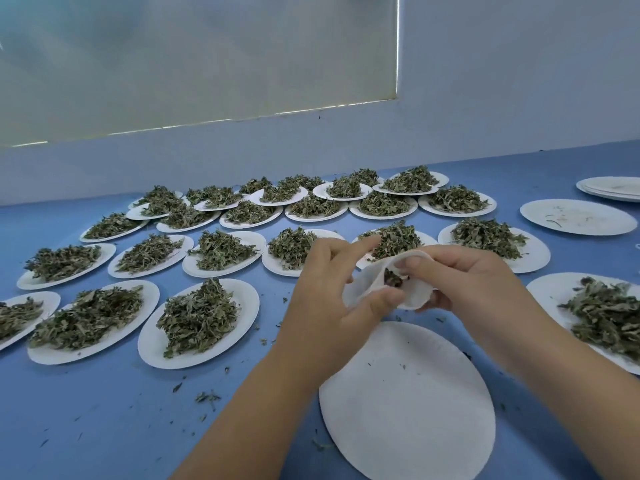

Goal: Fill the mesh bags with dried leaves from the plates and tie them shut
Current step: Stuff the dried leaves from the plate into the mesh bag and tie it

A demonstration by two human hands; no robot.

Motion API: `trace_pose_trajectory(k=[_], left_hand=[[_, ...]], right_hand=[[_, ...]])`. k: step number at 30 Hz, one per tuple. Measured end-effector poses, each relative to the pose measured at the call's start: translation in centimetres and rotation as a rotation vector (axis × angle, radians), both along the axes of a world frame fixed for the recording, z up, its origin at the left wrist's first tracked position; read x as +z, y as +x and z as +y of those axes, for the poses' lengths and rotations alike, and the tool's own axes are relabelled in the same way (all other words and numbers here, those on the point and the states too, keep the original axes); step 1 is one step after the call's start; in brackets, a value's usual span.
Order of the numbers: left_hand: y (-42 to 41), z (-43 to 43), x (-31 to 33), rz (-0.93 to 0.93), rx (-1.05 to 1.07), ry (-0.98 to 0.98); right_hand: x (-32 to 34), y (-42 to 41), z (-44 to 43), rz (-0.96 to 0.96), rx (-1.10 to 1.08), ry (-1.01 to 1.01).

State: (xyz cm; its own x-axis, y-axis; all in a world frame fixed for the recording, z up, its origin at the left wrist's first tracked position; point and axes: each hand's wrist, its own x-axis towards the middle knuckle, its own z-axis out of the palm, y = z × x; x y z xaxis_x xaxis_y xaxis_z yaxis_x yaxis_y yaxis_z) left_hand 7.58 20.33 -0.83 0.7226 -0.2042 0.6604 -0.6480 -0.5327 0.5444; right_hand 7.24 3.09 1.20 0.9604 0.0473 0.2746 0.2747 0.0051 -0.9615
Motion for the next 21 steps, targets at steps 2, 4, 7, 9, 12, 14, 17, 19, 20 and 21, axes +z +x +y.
trace_pose_trajectory(k=[2,4,7,9,12,14,17,19,20,21], left_hand=[[0.3,0.3,-0.4,0.057,-0.025,0.087],[0.6,0.4,-0.7,0.088,-0.033,0.164],[0.8,0.4,-0.9,0.074,0.051,0.265],[0.9,0.5,-1.1,0.043,0.118,0.24],[0.6,1.3,-1.2,0.061,0.163,0.131],[0.3,2.1,-0.9,0.089,0.177,0.049],[-0.1,3.7,0.0,0.214,0.228,-0.137],[-0.3,5.4,0.8,0.277,0.281,-0.312],[-0.6,6.4,1.1,0.287,0.313,-0.373],[-0.9,7.6,1.5,0.291,0.345,-0.412]], right_hand=[[0.0,0.1,-0.1,0.022,0.001,0.037],[-0.1,0.2,-0.3,0.038,0.01,0.071],[-0.2,0.3,-0.4,0.04,0.026,0.119],[-0.3,0.3,-0.2,0.047,0.047,0.137],[-0.4,0.6,0.5,0.093,0.097,0.183],[0.0,0.7,1.3,0.111,0.141,0.209],[0.9,0.7,2.5,0.094,0.196,0.128],[1.5,0.7,3.9,0.059,0.235,-0.014],[1.8,0.8,4.8,0.039,0.254,-0.086],[2.2,0.8,5.9,0.018,0.273,-0.15]])
